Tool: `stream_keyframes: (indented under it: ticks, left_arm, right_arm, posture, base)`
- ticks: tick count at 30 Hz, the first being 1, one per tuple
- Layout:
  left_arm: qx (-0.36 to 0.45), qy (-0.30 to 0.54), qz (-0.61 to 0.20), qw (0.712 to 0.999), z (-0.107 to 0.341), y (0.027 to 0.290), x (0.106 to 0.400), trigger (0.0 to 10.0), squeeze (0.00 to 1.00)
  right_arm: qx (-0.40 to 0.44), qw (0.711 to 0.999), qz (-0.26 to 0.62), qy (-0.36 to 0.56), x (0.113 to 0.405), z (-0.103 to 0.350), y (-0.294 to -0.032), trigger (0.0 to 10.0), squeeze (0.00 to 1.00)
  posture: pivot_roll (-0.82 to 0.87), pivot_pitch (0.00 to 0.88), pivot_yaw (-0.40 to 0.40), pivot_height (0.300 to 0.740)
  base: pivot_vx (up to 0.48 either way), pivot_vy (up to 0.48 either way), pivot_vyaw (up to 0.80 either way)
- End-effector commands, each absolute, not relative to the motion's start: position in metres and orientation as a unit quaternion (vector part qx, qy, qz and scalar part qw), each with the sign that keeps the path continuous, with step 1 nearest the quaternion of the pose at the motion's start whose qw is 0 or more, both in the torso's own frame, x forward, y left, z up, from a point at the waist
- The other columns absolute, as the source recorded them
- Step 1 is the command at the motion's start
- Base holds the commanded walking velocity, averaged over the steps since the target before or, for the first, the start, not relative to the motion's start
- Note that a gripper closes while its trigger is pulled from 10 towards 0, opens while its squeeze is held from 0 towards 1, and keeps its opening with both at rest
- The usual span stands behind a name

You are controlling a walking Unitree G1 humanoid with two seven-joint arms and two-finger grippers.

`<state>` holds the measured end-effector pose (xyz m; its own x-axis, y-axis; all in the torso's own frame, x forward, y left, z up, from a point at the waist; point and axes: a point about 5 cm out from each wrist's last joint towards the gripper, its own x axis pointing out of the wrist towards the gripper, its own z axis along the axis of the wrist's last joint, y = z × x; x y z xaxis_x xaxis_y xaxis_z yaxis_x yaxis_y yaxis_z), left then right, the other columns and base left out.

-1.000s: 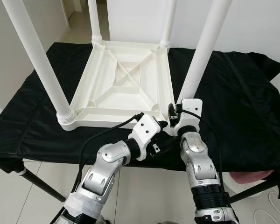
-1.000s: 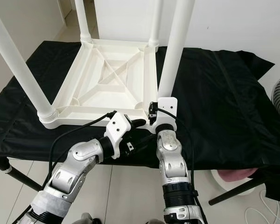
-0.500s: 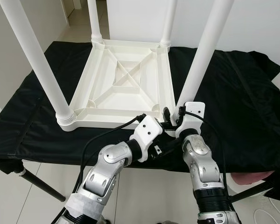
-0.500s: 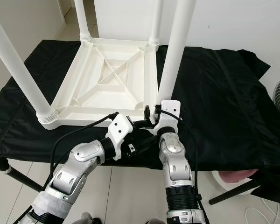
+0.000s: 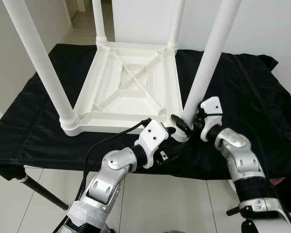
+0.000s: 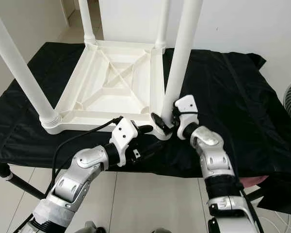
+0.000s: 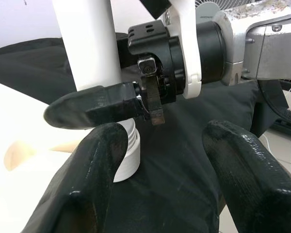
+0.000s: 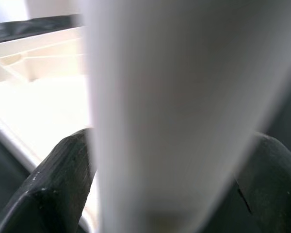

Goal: Building children table

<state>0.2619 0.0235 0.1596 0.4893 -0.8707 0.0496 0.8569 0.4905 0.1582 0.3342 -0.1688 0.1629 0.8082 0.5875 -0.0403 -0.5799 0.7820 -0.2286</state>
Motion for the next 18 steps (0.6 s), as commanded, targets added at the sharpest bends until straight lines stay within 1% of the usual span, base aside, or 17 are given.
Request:
stream_keyframes:
  ticks: [1, 2, 6, 7, 8, 9, 10, 12, 18]
  left_arm:
    - [0.056, -0.065, -0.485, 0.87, 0.162, 0.026, 0.265, 10.0, 0.0]
    - [0.056, -0.065, -0.485, 0.87, 0.162, 0.026, 0.265, 10.0, 0.0]
    - [0.058, -0.067, -0.483, 0.871, 0.164, 0.026, 0.267, 10.0, 0.0]
    - [0.058, -0.067, -0.483, 0.871, 0.164, 0.026, 0.267, 10.0, 0.0]
    - [0.059, -0.067, -0.482, 0.872, 0.164, 0.026, 0.268, 10.0, 0.0]
    - [0.059, -0.067, -0.482, 0.872, 0.164, 0.026, 0.268, 10.0, 0.0]
    - [0.059, -0.068, -0.481, 0.872, 0.164, 0.027, 0.268, 10.0, 0.0]
    - [0.058, -0.068, -0.48, 0.873, 0.165, 0.027, 0.268, 10.0, 0.0]
    - [0.058, -0.068, -0.479, 0.873, 0.164, 0.027, 0.267, 10.0, 0.0]
  right_arm:
    - [-0.12, 0.937, 0.327, -0.014, 0.335, 0.161, -0.167, 10.0, 0.0]
    - [-0.12, 0.937, 0.327, -0.014, 0.335, 0.161, -0.167, 10.0, 0.0]
    - [-0.145, 0.918, 0.369, 0.008, 0.342, 0.157, -0.167, 10.0, 0.0]
    - [-0.145, 0.918, 0.369, 0.008, 0.342, 0.157, -0.167, 10.0, 0.0]
    - [-0.149, 0.913, 0.379, 0.016, 0.343, 0.154, -0.168, 3.5, 0.0]
    - [-0.149, 0.913, 0.379, 0.016, 0.343, 0.154, -0.168, 3.5, 0.0]
    - [-0.15, 0.91, 0.385, 0.024, 0.343, 0.151, -0.169, 0.0, 0.0]
    - [-0.147, 0.904, 0.399, 0.034, 0.341, 0.147, -0.17, 0.0, 0.0]
    - [-0.143, 0.901, 0.408, 0.037, 0.34, 0.144, -0.171, 0.0, 0.0]
  posture:
    - [-0.12, 0.032, 0.023, 0.74]
    - [-0.12, 0.032, 0.023, 0.74]
    - [-0.11, 0.028, 0.023, 0.74]
    - [-0.11, 0.028, 0.023, 0.74]
    - [-0.11, 0.028, 0.023, 0.74]
    - [-0.11, 0.028, 0.023, 0.74]
    - [-0.1, 0.029, 0.018, 0.74]
    - [-0.1, 0.029, 0.018, 0.74]
    - [-0.1, 0.031, 0.016, 0.74]
  base:
    - [0.0, 0.0, 0.0]
    - [0.0, 0.0, 0.0]
    - [0.0, 0.0, 0.0]
    - [0.0, 0.0, 0.0]
    - [0.0, 0.0, 0.0]
    - [0.0, 0.0, 0.0]
    - [0.0, 0.0, 0.0]
    - [0.0, 0.0, 0.0]
    - [0.0, 0.0, 0.0]
